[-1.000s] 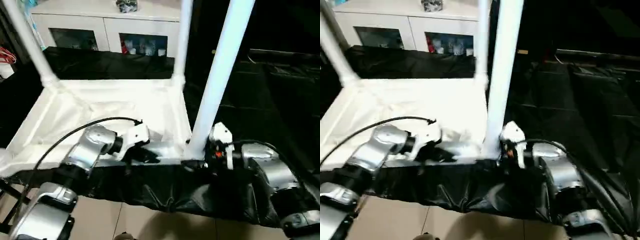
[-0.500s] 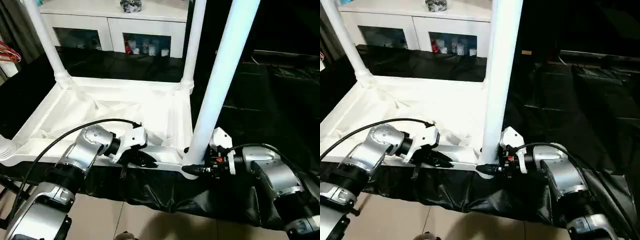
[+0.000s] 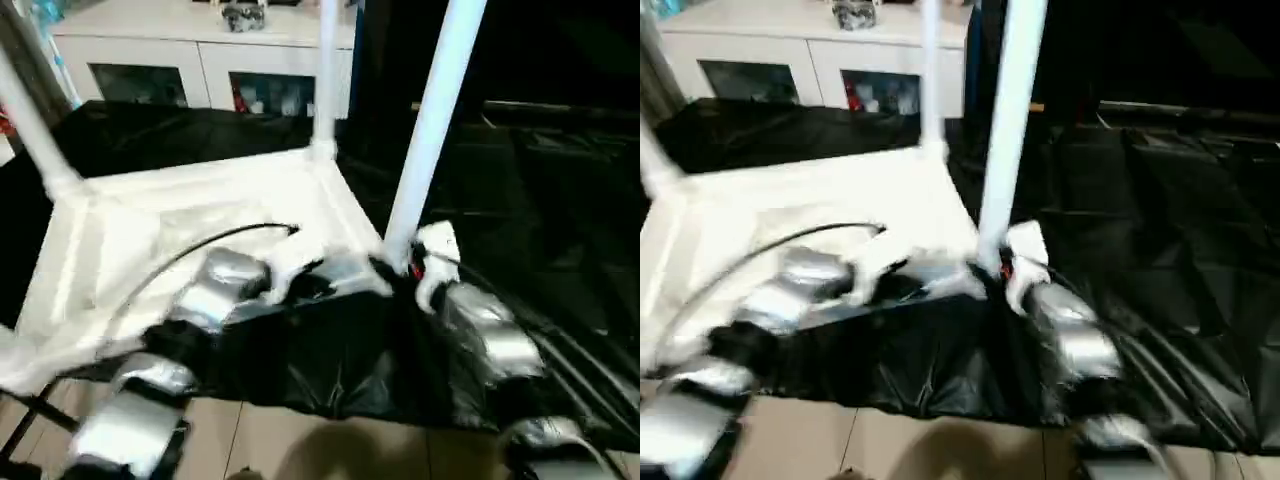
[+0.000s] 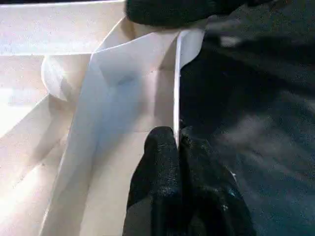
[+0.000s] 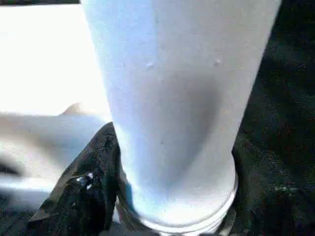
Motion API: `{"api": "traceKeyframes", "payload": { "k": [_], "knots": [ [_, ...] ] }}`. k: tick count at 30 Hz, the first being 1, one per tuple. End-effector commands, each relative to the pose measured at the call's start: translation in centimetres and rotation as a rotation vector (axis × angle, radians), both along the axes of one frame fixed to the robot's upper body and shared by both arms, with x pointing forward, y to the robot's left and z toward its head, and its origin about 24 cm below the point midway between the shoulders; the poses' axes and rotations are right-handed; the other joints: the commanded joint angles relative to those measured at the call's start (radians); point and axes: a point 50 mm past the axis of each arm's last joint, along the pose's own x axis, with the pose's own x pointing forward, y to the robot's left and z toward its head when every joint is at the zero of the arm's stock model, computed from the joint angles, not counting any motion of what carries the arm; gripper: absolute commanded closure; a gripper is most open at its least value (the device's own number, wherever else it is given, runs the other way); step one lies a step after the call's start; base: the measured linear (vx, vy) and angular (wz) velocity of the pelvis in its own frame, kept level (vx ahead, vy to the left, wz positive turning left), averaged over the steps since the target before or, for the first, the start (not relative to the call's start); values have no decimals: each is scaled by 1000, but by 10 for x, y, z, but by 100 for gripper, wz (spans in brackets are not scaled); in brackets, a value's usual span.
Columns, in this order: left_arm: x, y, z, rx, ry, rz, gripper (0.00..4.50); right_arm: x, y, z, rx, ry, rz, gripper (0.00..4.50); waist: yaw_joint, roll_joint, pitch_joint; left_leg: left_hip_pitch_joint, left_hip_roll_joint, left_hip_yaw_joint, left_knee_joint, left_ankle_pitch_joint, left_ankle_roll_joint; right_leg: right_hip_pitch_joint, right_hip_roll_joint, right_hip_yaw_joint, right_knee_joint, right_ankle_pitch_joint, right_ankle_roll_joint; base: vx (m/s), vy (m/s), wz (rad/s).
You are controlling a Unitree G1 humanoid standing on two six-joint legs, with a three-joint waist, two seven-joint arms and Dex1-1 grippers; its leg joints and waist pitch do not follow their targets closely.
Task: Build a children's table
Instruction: Rotate leg to tighten
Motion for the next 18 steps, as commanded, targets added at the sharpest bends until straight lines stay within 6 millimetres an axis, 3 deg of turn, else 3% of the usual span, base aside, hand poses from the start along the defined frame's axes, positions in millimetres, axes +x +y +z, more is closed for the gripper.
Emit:
{"api": "traceKeyframes", "payload": {
  "k": [1, 4, 5, 7, 11, 18],
  "knots": [
    [0, -39, 16, -65, -76, -41, 450, -12, 46, -19, -14, 76, 121, 182, -4, -3, -54, 5, 20, -8, -71, -289, 4, 43, -70, 47, -85, -385, -131, 0, 0, 0],
    [-2, -44, 15, -68, -85, -47, 450, -11, 51, -17, -64, 43, 127, 182, -5, -1, -58, 2, 21, -6, -68, -266, 11, 45, -67, 49, -76, -307, -149, 0, 0, 0],
    [-3, -45, 15, -67, -91, -49, 450, -10, 52, -16, -80, 33, 125, 127, -2, 0, -60, 2, 21, -4, -66, -243, 21, 46, -67, 51, -70, -251, -165, 0, 0, 0],
    [-3, -45, 14, -72, -91, -49, 450, -9, 52, -15, -57, 35, 122, 113, -3, 2, -61, 0, 20, -3, -64, -226, 32, 50, -66, 51, -67, -220, -174, 0, 0, 0],
    [-10, -37, 16, -101, -92, -122, 450, -9, 48, -6, 31, 12, 213, 67, -4, -1, -60, -4, 22, -5, -67, -236, 42, 55, -70, 49, -67, -235, -173, 0, 0, 0],
    [-16, -15, 16, -87, -65, -231, 450, -19, 30, 0, -20, -36, 501, 63, -13, 3, -61, -8, 22, -3, -63, -222, 61, 58, -66, 49, -63, -189, -188, 0, 0, 0]
  ]
}}
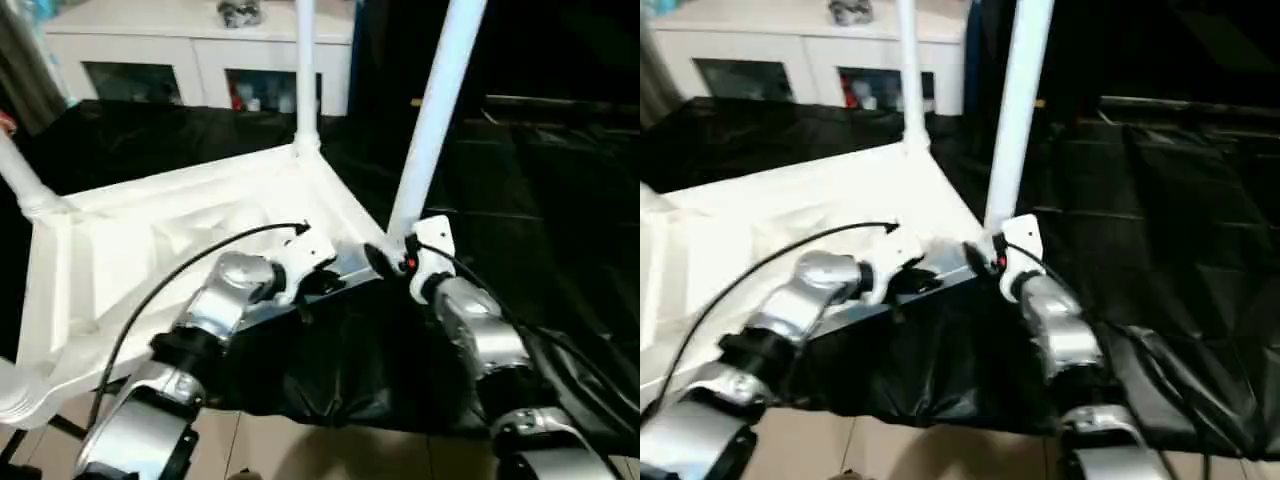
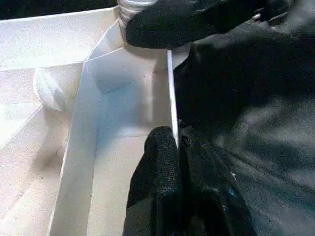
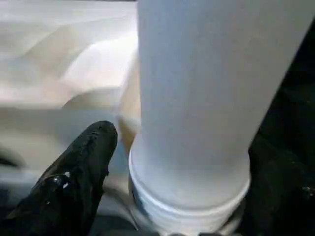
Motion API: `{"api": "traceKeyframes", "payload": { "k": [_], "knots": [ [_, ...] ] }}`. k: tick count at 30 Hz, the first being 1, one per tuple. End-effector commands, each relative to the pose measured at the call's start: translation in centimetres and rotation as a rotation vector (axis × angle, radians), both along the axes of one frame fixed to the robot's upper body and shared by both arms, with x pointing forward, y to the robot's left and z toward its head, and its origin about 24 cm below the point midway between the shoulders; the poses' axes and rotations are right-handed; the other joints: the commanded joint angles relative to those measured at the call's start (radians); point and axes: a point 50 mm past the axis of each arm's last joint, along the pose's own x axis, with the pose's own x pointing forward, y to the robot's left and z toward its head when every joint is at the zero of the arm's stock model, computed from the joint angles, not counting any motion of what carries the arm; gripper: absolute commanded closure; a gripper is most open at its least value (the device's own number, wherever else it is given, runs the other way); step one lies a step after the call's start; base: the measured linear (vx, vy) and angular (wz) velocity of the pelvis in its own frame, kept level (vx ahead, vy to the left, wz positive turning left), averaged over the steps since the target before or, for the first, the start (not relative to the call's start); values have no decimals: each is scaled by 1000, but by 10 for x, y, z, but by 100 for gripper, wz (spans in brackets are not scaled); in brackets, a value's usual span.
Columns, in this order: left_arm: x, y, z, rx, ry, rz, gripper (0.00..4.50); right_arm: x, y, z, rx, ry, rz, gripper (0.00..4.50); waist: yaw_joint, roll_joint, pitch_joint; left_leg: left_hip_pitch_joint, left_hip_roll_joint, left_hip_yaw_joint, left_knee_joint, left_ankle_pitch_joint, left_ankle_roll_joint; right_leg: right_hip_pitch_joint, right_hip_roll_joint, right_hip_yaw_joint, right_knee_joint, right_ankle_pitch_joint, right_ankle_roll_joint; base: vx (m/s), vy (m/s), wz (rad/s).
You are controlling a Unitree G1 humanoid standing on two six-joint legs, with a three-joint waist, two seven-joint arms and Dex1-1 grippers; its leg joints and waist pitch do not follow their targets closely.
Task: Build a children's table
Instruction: Rotate leg to tighten
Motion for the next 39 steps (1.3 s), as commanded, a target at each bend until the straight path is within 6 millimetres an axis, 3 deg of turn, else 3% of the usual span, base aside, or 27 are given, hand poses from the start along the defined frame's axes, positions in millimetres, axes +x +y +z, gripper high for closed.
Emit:
{"api": "traceKeyframes", "payload": {
  "k": [1, 3, 8, 9, 13, 18, 20, 23, 30, 35, 36, 38, 39],
  "knots": [
    [-7, -23, 15, -63, -43, -181, 450, -15, 35, -2, 15, 24, 307, 63, 5, -2, -60, -3, 24, -3, -57, -220, 66, 61, -63, 47, -63, -182, -192, 0, 0, 0],
    [-8, -16, 15, -60, -34, -203, 450, -21, 28, 0, 0, 21, 398, 63, 7, 0, -58, -2, 25, -2, -57, -219, 68, 59, -62, 47, -62, -184, -203, 0, 0, 0],
    [-11, -2, 14, -42, -11, -246, 450, -32, 17, 4, -22, 31, 555, 63, 15, 1, -54, 1, 30, -1, -59, -257, 63, 55, -64, 48, -67, -255, -194, 0, 0, 0],
    [-12, 1, 14, -36, -6, -256, 450, -34, 15, 5, -25, 34, 583, 63, 17, -6, -54, 1, 30, -1, -59, -258, 63, 55, -64, 48, -68, -260, -192, 0, 0, 0],
    [-15, 11, 14, -17, 18, -303, 450, -44, 9, 7, -33, 58, 700, 63, 29, -6, -56, 0, 31, 0, -56, -235, 74, 55, -65, 49, -65, -252, -187, 0, 0, 0],
    [-16, 16, 14, -14, 33, -322, 450, -48, 8, 7, -37, 70, 743, 63, 34, -5, -55, 1, 32, -1, -57, -230, 67, 52, -65, 49, -64, -255, -190, 0, 0, 0],
    [-18, 24, 15, 16, 64, -371, 450, -54, 9, 8, -27, 99, 814, 92, 38, -21, -55, -2, 31, -1, -58, -220, 72, 56, -68, 48, -63, -274, -181, 0, 0, 0],
    [-18, 30, 17, 52, 73, -403, 450, -57, 11, 7, -27, 121, 857, 110, 40, -14, -55, -1, 33, -2, -59, -222, 72, 52, -70, 49, -64, -285, -175, 0, 0, 0],
    [-16, 34, 19, 31, 70, -372, 450, -57, 15, 7, -19, 114, 861, 164, 42, -14, -55, 0, 32, -3, -59, -228, 54, 53, -71, 50, -63, -287, -178, 0, 0, 0],
    [-16, 30, 18, 1, 74, -348, 450, -58, 19, 5, 20, 108, 825, 172, 44, -16, -54, -1, 31, -2, -59, -220, 57, 52, -71, 49, -62, -292, -175, 0, 0, 0],
    [-16, 28, 18, -10, 68, -335, 450, -57, 21, 4, 35, 100, 793, 173, 45, -9, -53, 1, 32, -3, -60, -229, 54, 51, -72, 49, -64, -305, -173, 0, 0, 0],
    [-15, 26, 18, -17, 64, -326, 450, -56, 22, 3, 44, 95, 767, 173, 43, -13, -53, 1, 32, -4, -61, -238, 46, 51, -71, 50, -65, -309, -172, 0, 0, 0],
    [-14, 19, 17, -36, 46, -289, 450, -50, 26, 0, 48, 67, 642, 173, 41, -6, -52, 2, 33, -5, -63, -247, 36, 48, -72, 52, -66, -312, -172, 0, 0, 0]
  ]
}}
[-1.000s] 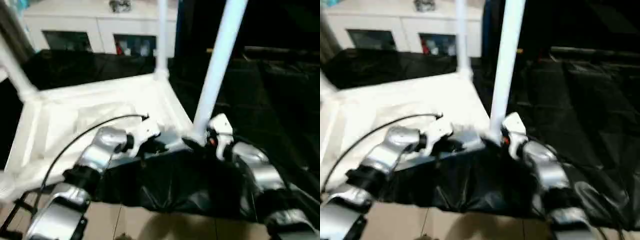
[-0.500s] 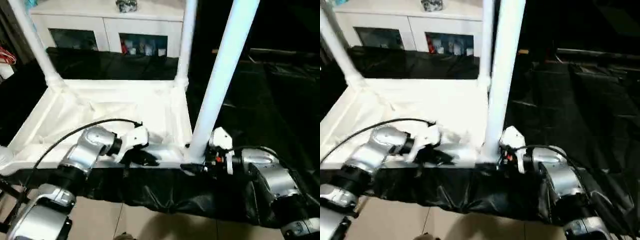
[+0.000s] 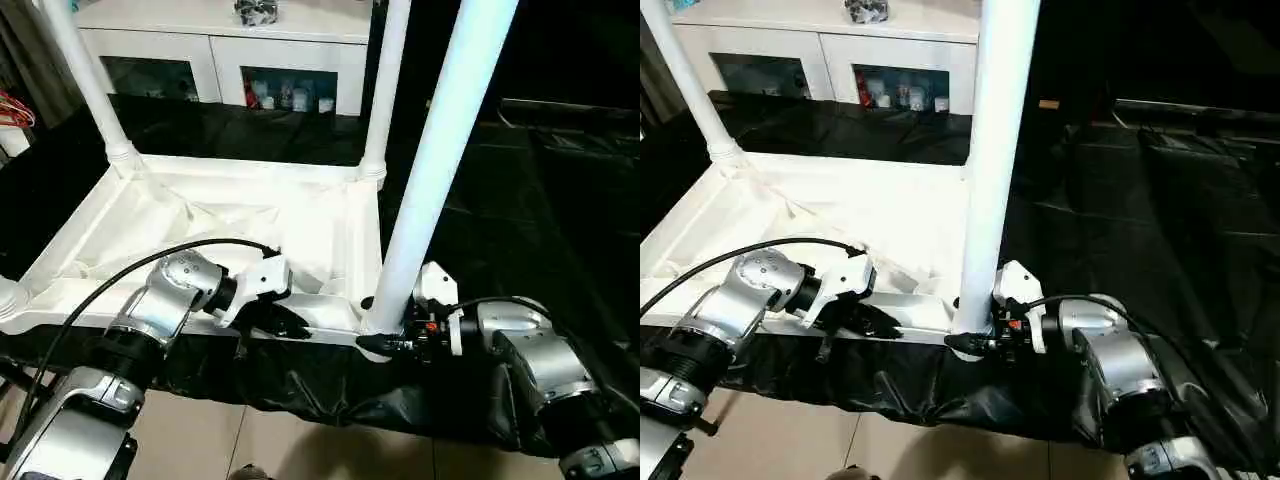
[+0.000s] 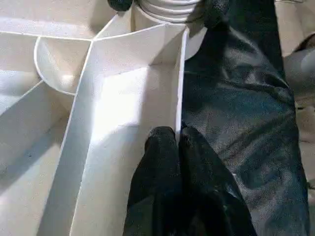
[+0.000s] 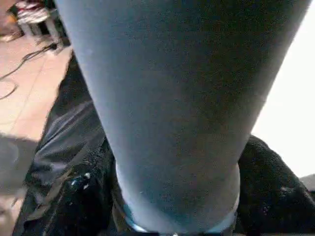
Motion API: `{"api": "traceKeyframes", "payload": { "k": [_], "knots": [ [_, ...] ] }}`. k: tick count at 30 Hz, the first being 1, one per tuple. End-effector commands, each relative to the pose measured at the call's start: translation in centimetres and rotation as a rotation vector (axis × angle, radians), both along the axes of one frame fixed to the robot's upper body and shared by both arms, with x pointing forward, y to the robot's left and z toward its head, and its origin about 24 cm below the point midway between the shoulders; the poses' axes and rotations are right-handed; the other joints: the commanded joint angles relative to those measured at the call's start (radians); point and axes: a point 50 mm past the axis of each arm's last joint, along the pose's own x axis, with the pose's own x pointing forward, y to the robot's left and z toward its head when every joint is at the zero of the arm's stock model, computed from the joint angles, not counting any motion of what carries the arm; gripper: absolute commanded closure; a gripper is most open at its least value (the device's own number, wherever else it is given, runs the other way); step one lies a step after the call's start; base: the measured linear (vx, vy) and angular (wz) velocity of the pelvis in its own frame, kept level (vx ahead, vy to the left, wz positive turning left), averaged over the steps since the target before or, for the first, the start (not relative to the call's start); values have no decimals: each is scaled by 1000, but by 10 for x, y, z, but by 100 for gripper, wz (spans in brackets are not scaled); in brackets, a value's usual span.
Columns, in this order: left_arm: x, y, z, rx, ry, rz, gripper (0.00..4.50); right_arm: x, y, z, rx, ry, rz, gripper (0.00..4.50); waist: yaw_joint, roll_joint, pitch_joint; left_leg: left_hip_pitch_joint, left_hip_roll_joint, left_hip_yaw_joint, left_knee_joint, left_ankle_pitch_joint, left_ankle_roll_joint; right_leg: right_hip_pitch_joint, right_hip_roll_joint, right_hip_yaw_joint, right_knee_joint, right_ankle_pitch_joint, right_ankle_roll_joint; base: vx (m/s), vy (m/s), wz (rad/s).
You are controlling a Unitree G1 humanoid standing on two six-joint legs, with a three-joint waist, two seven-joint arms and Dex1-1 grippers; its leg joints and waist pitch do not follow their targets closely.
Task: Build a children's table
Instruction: Rotate leg to tighten
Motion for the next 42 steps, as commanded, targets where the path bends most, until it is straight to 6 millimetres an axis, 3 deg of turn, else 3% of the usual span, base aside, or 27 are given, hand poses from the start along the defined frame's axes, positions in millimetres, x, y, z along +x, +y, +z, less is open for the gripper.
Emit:
{"api": "traceKeyframes", "payload": {
  "k": [1, 3, 5, 6, 11, 16, 18, 20, 26, 32, 37, 42],
  "knots": [
    [6, -32, 10, -111, -71, 31, 450, 0, 33, -4, 48, -19, -29, 173, -2, -3, -54, 1, 29, -8, -70, -270, 22, 49, -73, 50, -72, -336, -172, 0, 0, 0],
    [8, -41, 7, -103, -82, 61, 450, 11, 34, -11, 43, -25, -213, 174, -11, 1, -53, 4, 26, -11, -72, -296, 3, 49, -75, 49, -79, -392, -151, 0, 0, 0],
    [8, -43, 6, -97, -93, 74, 450, 13, 34, -14, 37, -18, -266, 174, -15, -2, -53, 3, 24, -12, -72, -295, 4, 51, -74, 48, -81, -397, -146, 0, 0, 0],
    [11, -49, 5, -83, -111, 112, 450, 18, 35, -18, 35, 9, -355, 174, -19, 0, -52, 8, 24, -9, -72, -300, 3, 45, -71, 50, -84, -399, -144, 0, 0, 0],
    [20, -71, 5, -83, -164, 240, 450, 31, 43, -28, 19, 54, -647, 175, -26, 5, -55, 6, 24, -10, -71, -288, 0, 47, -69, 50, -79, -345, -159, 0, 0, 0],
    [24, -89, 5, -78, -241, 313, 450, 41, 60, -27, 21, 68, -785, 175, -38, 15, -54, 9, 20, -9, -70, -318, -11, 44, -64, 49, -82, -337, -159, 0, 0, 0],
    [23, -96, 4, -94, -235, 317, 450, 43, 68, -24, 20, 51, -771, 175, -38, 12, -56, 8, 18, -9, -69, -314, 0, 47, -65, 50, -82, -330, -155, 0, 0, 0],
    [23, -97, 4, -95, -236, 317, 450, 43, 69, -23, 32, 49, -768, 119, -35, 12, -57, 4, 19, -8, -69, -307, 13, 48, -66, 50, -80, -315, -155, 0, 0, 0],
    [20, -92, 6, -116, -252, 277, 450, 43, 69, -17, 56, -7, -653, 63, -36, 8, -56, 2, 20, -10, -72, -313, 20, 49, -68, 49, -82, -340, -147, 0, 0, 0],
    [13, -72, 3, -115, -215, 159, 450, 41, 47, -13, 23, -58, -493, 59, -36, -3, -60, -7, 20, -7, -65, -242, 49, 57, -68, 49, -68, -242, -176, 0, 0, 0],
    [7, -50, 7, -127, -138, 66, 450, 37, 27, -6, -6, -77, -298, 59, -26, 3, -64, -10, 24, -2, -54, -176, 88, 58, -66, 47, -50, -127, -224, 0, 0, 0],
    [5, -39, 8, -102, -116, 7, 450, 25, 17, -4, -30, -65, -104, 59, -21, 2, -59, -7, 27, -2, -58, -227, 80, 56, -67, 47, -60, -215, -209, 0, 0, 0]
  ]
}}
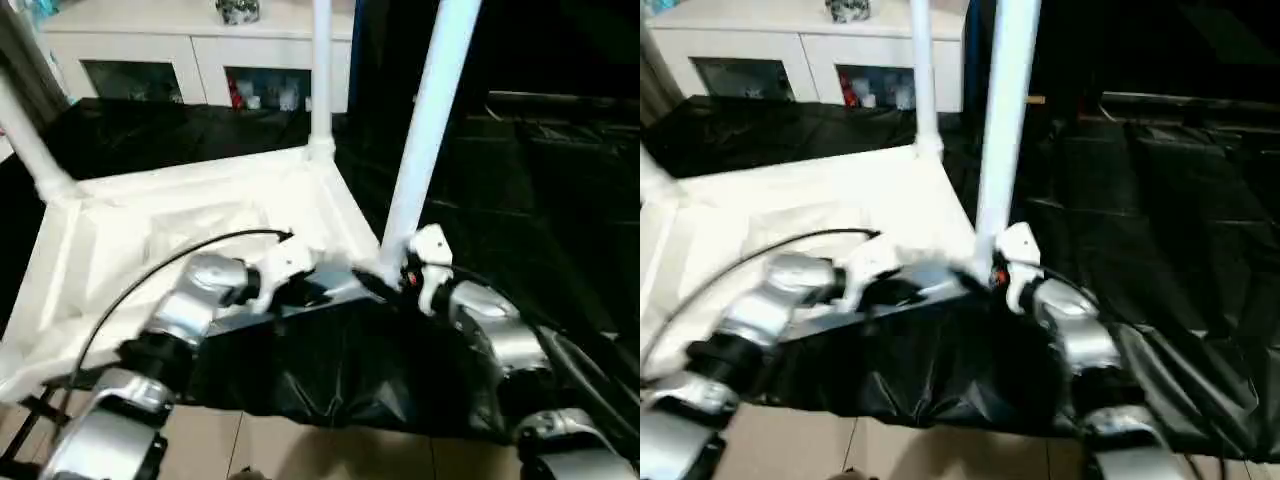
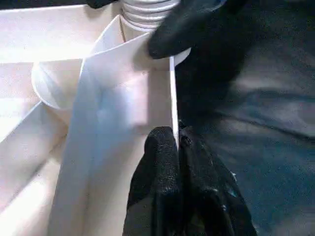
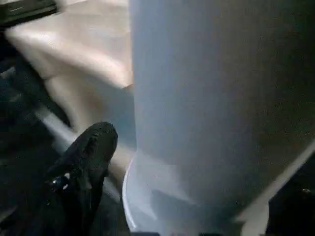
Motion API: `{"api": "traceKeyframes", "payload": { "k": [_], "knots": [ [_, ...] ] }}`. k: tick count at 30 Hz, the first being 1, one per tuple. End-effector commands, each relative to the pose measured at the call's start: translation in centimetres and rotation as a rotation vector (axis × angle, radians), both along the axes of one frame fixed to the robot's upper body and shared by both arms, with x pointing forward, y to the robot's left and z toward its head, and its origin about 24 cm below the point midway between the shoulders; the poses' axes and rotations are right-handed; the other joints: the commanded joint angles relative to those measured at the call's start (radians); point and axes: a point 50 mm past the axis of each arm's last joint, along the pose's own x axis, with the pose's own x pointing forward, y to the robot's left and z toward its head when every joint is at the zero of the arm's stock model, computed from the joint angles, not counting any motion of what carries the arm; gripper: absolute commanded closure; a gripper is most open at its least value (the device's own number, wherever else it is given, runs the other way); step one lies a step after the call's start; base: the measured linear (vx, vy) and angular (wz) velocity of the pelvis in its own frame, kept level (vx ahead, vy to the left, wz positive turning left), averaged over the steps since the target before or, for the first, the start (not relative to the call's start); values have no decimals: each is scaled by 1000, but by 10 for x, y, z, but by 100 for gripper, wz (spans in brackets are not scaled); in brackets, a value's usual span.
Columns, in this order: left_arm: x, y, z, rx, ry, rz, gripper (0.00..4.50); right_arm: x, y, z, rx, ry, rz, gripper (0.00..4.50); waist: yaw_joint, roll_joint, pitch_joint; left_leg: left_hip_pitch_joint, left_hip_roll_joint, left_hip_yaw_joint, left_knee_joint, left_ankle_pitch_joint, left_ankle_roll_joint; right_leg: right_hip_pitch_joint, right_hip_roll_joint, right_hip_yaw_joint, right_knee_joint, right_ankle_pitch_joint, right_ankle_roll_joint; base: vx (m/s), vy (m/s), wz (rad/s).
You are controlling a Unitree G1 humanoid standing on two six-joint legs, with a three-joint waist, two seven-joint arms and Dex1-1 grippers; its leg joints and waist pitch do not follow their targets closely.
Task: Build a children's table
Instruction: Rotate leg to tighten
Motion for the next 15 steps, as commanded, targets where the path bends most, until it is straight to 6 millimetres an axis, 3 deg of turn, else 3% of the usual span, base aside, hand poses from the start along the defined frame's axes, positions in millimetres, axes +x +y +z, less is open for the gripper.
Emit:
{"api": "traceKeyframes", "payload": {
  "k": [1, 4, 9, 10, 11, 12, 15],
  "knots": [
    [-4, -18, 10, -46, -22, -132, 450, -10, 15, -3, -8, 32, 155, 59, 8, -4, -56, 1, 30, -2, -60, -235, 76, 59, -63, 49, -68, -223, -204, 0, 0, 0],
    [-6, -13, 11, -36, -1, -169, 450, -22, 11, -1, -18, 60, 293, 59, 14, -2, -57, 2, 31, -3, -60, -238, 68, 59, -62, 50, -70, -242, -197, 0, 0, 0],
    [-8, -9, 11, -24, 19, -210, 450, -34, 8, 4, -18, 71, 403, 59, 30, -2, -61, 4, 32, -3, -56, -214, 79, 59, -62, 50, -63, -175, -213, 0, 0, 0],
    [-8, -9, 11, -20, 22, -218, 450, -36, 8, 5, -10, 71, 418, 59, 31, 5, -61, 4, 32, -3, -57, -217, 78, 59, -61, 51, -62, -173, -214, 0, 0, 0],
    [-8, -9, 11, -20, 22, -218, 450, -36, 8, 5, -10, 71, 418, 59, 30, 1, -60, 4, 33, -3, -58, -230, 75, 58, -61, 50, -64, -182, -215, 0, 0, 0],
    [-8, -8, 10, -6, 22, -227, 450, -38, 9, 7, 4, 77, 429, 90, 32, 5, -59, 4, 32, -4, -59, -250, 63, 58, -64, 50, -69, -223, -209, 0, 0, 0],
    [-6, -7, 9, 6, 11, -220, 450, -40, 11, 7, 15, 90, 427, 96, 33, 5, -57, 8, 32, -4, -62, -273, 54, 56, -63, 51, -76, -267, -194, 0, 0, 0]
  ]
}}
